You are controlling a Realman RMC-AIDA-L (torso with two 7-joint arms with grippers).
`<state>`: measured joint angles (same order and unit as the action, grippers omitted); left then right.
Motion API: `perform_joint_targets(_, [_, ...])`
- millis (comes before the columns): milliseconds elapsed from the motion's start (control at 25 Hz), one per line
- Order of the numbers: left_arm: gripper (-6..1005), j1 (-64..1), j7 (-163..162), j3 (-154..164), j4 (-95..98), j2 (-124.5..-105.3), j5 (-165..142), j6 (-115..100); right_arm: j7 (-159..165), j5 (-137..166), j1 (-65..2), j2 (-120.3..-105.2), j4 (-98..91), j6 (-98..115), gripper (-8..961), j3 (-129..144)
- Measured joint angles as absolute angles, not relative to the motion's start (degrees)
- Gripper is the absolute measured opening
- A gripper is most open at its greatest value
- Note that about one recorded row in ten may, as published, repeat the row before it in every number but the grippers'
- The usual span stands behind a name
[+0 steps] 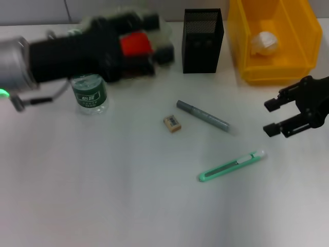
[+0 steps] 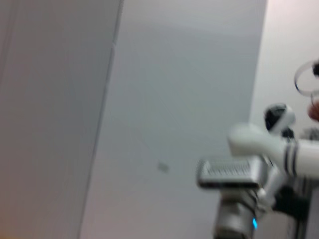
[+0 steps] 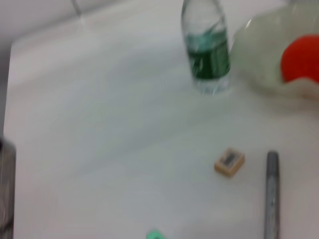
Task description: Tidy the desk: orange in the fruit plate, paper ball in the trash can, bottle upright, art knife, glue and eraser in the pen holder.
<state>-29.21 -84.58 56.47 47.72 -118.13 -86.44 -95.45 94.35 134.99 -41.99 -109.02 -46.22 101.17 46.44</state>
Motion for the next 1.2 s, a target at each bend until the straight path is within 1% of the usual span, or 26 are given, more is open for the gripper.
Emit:
perform_joint_targets(120, [802, -29.18, -84.24, 57.47, 47.38, -118.28, -87.09, -95.03, 94.35, 139.78, -44.49, -109.82, -46.51, 101.50, 688, 47.67])
perform_joint_targets(160, [802, -29.23, -83.85, 61.51, 45.85, -118.41, -90.25, -91.90, 94.24, 142.05, -45.64, -110.44, -46.60, 101.21, 688, 49.21])
perform_joint_targets(200, [802, -29.22, -83.58, 62.12, 45.52, -118.42, -90.65, -91.20, 94.24, 142.05, -45.64, -110.44, -46.60, 101.21, 688, 49.21])
perform_joint_targets(360, [802, -28.94, -80.74, 64.20, 42.96, -118.54, -91.27, -88.28, 93.71, 143.53, -46.80, -111.69, -47.50, 99.88, 688, 54.23])
perform_joint_targets(560, [802, -29.09, -79.56, 64.40, 41.28, -118.59, -91.14, -87.71, 92.63, 143.57, -46.68, -112.11, -47.76, 99.13, 688, 55.02])
perform_joint_targets(1200, [801, -30.30, -79.39, 65.39, 40.04, -118.60, -90.98, -86.47, 91.53, 143.14, -45.34, -112.32, -47.72, 99.02, 687, 55.04])
